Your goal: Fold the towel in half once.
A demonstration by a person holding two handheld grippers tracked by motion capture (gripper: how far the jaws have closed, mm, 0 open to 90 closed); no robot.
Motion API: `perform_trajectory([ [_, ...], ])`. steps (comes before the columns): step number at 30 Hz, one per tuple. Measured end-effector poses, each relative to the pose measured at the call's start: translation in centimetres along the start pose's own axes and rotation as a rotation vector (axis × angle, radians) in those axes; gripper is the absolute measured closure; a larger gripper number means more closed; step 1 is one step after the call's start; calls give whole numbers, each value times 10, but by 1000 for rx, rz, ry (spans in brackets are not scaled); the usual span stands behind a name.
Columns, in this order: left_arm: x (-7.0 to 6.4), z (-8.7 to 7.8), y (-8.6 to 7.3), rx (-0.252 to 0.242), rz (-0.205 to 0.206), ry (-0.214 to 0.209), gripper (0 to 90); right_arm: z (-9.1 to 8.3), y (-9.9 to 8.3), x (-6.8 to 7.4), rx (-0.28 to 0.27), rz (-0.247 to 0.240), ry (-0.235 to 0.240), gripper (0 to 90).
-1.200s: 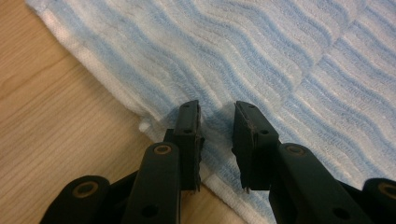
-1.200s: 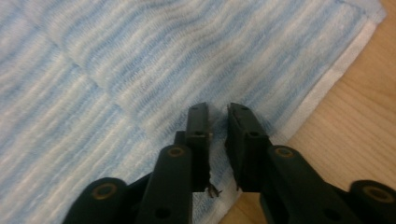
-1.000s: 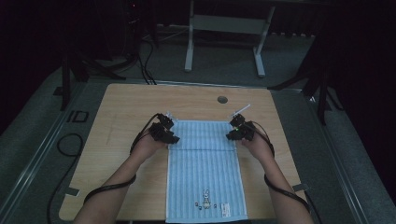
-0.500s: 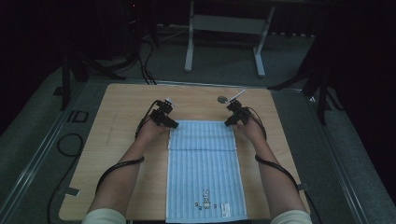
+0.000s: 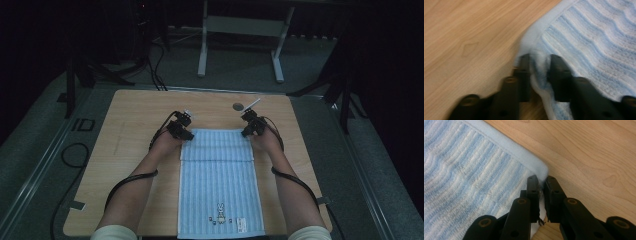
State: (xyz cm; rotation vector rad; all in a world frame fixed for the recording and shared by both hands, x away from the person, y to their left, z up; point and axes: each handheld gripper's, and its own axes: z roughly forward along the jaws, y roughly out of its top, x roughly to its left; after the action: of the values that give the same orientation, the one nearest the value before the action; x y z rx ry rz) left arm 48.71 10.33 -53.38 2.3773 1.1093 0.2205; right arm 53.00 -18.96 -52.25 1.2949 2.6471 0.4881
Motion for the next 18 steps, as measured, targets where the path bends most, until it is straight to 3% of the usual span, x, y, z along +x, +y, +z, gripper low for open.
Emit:
perform_trajectory([
  [3,1,0,-2,-9,-5,-20,843,0,0,0,1,0,2,830],
  [7,3,-3,1,-22,-6,-15,864,-2,1,1,3,-18,-3,835],
  [10,8,-11,6,-60,-21,-12,864,-9,3,-2,-25,-11,5,838],
  [14,14,-24,22,-83,-26,-8,865,-26,12,-7,-59,-12,-1,840],
  [18,18,-44,42,-107,-6,38,864,-49,26,-12,-101,-11,-17,840],
])
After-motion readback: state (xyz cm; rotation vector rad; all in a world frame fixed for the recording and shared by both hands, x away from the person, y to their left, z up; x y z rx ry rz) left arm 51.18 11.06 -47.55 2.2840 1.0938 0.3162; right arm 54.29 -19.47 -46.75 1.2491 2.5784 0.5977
